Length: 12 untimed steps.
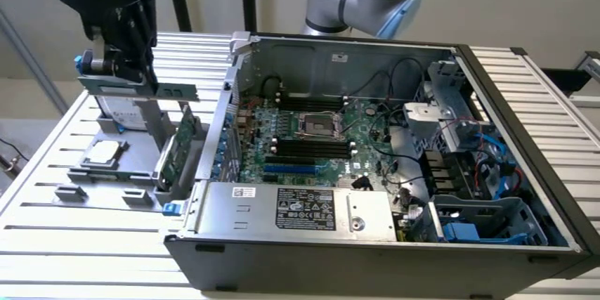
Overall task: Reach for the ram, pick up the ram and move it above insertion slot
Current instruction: 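Pick up the ram and move it above insertion slot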
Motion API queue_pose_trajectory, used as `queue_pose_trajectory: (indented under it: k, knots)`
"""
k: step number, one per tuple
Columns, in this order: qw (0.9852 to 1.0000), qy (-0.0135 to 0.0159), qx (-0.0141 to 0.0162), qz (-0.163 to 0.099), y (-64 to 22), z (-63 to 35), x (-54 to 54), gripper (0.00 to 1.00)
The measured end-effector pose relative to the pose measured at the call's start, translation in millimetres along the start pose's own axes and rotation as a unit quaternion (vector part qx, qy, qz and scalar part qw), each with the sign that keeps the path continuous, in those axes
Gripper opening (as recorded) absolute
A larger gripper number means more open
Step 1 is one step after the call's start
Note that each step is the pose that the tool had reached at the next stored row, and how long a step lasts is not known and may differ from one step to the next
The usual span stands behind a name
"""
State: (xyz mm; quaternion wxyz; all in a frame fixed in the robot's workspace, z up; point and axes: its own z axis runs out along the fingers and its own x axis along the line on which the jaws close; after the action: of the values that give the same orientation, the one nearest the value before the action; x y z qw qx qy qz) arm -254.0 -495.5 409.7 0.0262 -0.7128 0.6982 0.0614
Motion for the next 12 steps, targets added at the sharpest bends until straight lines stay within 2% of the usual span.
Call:
queue_pose_trajectory:
  k: [7,12]
  knots:
    - [1.0,-0.0036,-0.0007,-0.002,-30.3,-8.5,-0.3,0.14]
    - [1.0,-0.0045,-0.001,-0.003,-51.8,-10.0,0.0,0.14]
